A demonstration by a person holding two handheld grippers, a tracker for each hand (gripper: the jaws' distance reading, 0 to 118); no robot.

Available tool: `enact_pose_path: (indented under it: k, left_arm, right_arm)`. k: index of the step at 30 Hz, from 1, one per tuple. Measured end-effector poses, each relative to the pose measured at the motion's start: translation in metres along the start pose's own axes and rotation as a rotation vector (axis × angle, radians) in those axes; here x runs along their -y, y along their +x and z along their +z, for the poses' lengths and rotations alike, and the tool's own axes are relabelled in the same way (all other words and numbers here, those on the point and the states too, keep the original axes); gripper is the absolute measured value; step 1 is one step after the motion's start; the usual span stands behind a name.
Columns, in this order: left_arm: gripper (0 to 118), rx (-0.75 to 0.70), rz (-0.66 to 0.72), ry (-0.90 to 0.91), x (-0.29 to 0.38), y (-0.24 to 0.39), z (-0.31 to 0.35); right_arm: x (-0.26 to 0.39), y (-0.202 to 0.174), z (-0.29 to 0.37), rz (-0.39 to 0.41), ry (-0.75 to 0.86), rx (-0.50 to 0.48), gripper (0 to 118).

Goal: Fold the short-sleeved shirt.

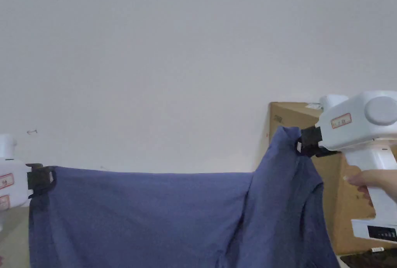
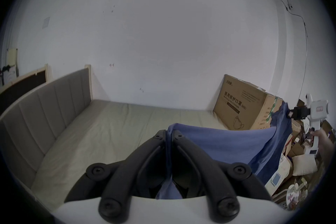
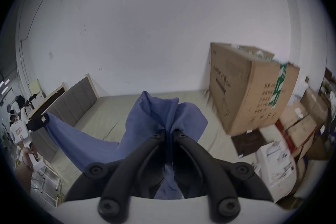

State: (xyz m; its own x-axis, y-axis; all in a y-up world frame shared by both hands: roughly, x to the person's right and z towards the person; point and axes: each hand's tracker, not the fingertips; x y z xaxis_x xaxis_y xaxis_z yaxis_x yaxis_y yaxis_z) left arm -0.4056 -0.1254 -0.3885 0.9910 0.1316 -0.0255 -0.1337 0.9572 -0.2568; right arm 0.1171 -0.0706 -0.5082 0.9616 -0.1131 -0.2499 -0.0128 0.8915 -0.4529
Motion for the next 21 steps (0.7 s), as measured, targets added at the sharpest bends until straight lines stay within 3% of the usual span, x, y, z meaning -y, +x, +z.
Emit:
enact_pose_path:
  k: [6,13,21]
  left_arm:
    - [4,-0.003,0.034,0.041,-0.067,0.011,-0.027]
    - [4,-0.032,0.037,0.081,-0.123,0.013,-0.102]
    - [4,-0.046,0.1,0.154,-0.15,0.0,-0.202]
  right_arm:
    - [-0.084,-0.006,-0.011,-0.006,0.091,0.043,8]
    - [-0.164,-0.004,-0.069,-0.024,0.179,0.111,8]
    - [-0.205,-0.01,-0.151,0.088,0.24,0.207,8]
